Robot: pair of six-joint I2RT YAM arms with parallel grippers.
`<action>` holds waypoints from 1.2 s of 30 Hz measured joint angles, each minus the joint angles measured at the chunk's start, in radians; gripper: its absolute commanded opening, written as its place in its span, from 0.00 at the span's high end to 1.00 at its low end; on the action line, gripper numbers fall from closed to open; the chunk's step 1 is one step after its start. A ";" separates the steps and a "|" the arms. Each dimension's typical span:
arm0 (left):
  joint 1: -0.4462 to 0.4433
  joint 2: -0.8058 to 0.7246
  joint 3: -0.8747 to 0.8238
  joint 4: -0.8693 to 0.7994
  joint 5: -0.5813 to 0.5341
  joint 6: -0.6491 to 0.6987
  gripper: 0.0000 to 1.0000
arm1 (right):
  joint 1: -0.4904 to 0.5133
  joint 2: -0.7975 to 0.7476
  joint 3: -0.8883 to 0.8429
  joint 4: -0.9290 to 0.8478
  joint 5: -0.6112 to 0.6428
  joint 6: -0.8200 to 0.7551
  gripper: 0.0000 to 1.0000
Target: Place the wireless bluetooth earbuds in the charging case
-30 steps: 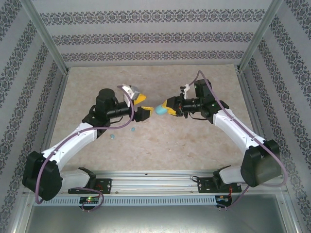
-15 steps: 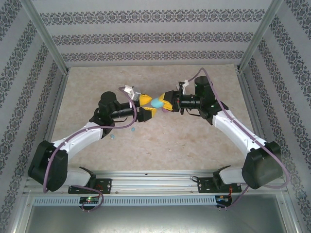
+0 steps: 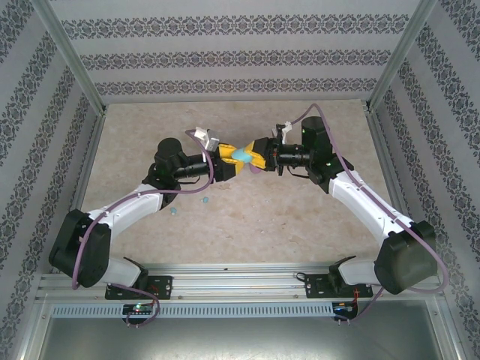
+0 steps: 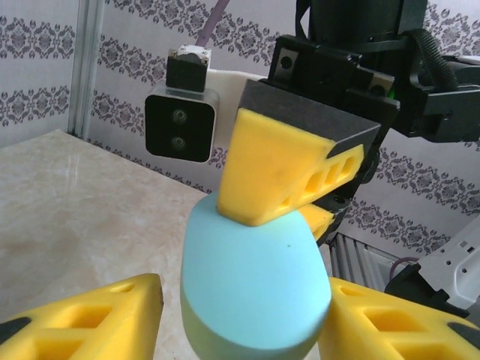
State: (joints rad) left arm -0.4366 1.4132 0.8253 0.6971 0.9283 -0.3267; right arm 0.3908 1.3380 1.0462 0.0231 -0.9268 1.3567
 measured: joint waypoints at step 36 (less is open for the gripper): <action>0.006 -0.010 0.070 -0.080 0.048 -0.015 0.79 | -0.044 -0.111 0.028 -0.008 0.054 -0.169 0.34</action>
State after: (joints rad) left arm -0.4301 1.4029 0.8951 0.6170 0.9768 -0.3416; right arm 0.3470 1.2274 1.0740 0.0151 -0.8726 1.1873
